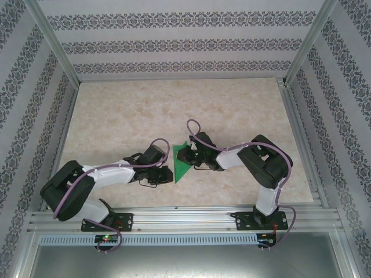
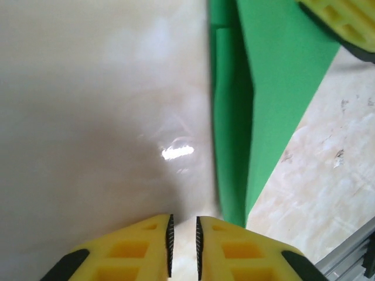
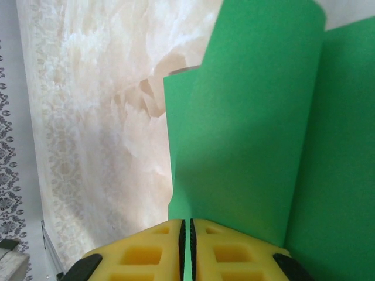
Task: Fold a paper plane with a square sheet of paper (pick it up from the middle)
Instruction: Fourth fold the wing at the center of the table.
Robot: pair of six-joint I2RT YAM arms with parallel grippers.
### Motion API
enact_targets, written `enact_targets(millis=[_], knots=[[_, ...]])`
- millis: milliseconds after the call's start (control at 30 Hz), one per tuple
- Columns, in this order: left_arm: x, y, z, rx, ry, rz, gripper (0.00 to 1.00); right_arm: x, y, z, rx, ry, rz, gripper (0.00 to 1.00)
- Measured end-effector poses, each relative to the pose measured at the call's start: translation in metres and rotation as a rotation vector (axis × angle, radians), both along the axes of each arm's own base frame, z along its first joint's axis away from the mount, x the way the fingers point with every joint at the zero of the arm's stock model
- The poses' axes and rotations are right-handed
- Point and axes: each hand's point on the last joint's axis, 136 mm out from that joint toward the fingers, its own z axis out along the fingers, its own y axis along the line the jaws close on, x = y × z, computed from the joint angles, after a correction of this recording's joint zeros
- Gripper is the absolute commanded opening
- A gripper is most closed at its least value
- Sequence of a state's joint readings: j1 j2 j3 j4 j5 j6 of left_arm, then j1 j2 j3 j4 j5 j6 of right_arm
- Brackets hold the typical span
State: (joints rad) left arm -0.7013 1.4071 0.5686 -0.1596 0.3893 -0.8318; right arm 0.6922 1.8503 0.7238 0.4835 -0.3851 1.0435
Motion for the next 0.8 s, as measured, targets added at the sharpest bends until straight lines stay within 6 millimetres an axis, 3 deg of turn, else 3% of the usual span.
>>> enact_targets(millis=[167,400,567,800], knots=[[-0.001,0.005,0.026,-0.016,-0.05,0.006,0.25,0.0,0.0,0.0,0.0,0.004,-0.006,0.14],[0.019,-0.033,0.063,-0.174,-0.107,-0.042,0.24,0.0,0.0,0.0,-0.001,0.005,-0.006,0.14],[0.03,-0.057,0.056,-0.211,-0.087,-0.075,0.24,0.001,0.0,0.0,-0.007,0.011,-0.006,0.14],[0.028,-0.062,0.032,-0.189,-0.035,-0.088,0.23,0.001,0.0,-0.001,-0.011,0.017,-0.006,0.14]])
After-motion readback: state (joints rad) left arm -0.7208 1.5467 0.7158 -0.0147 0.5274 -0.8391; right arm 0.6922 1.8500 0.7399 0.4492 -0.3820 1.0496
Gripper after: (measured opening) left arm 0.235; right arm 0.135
